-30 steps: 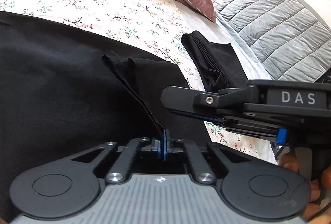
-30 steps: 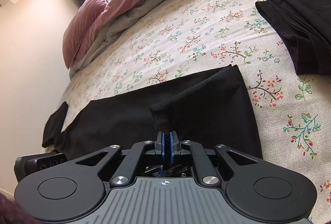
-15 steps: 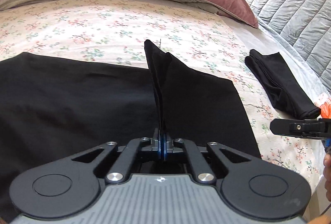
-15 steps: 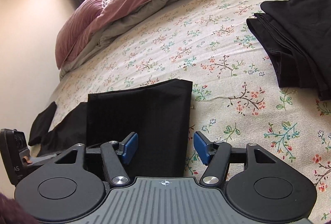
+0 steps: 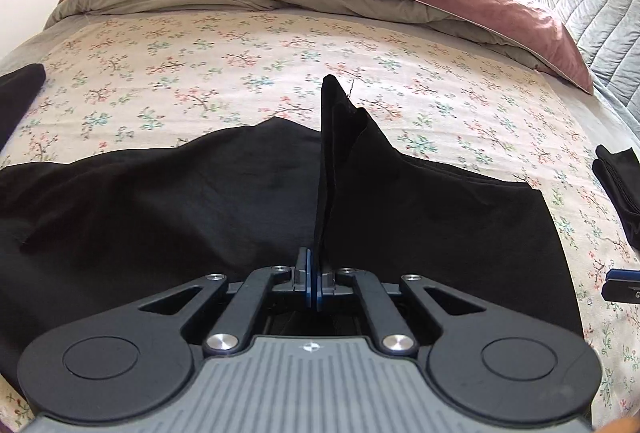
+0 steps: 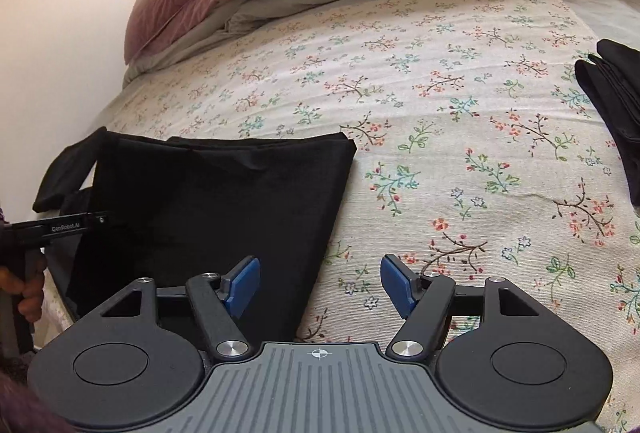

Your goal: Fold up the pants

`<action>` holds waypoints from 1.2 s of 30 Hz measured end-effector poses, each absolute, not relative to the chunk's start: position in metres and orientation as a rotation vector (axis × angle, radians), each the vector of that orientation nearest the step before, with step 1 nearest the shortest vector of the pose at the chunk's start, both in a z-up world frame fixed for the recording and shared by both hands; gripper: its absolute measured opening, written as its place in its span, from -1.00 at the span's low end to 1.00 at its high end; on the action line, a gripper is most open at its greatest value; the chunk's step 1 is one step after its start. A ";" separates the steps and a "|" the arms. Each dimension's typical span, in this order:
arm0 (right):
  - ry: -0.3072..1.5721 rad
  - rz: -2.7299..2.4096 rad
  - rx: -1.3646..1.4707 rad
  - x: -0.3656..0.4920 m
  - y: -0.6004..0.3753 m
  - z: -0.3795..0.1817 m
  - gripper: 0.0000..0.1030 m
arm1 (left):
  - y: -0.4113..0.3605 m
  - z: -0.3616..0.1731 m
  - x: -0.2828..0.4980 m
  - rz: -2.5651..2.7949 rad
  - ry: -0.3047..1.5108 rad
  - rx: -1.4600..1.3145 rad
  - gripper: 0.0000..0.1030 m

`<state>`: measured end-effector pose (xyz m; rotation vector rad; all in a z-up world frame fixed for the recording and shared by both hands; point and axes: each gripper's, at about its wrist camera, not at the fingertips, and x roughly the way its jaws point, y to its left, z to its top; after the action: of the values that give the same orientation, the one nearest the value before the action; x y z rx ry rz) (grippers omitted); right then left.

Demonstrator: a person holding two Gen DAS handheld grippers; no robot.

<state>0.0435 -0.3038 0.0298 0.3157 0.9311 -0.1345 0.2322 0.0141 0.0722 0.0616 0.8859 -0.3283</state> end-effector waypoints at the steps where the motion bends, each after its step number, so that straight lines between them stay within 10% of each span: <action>1: 0.934 -0.127 0.304 0.049 -0.296 0.028 0.32 | 0.024 0.074 0.235 -0.314 0.884 0.055 -0.79; 36: 0.969 0.075 0.221 0.162 -0.155 -0.033 0.34 | 0.230 0.046 0.305 0.171 0.720 0.018 -0.61</action>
<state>0.1624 -0.1552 -0.0328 0.2214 0.9687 0.0750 0.3053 0.2296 0.0457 0.0181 0.7195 0.1706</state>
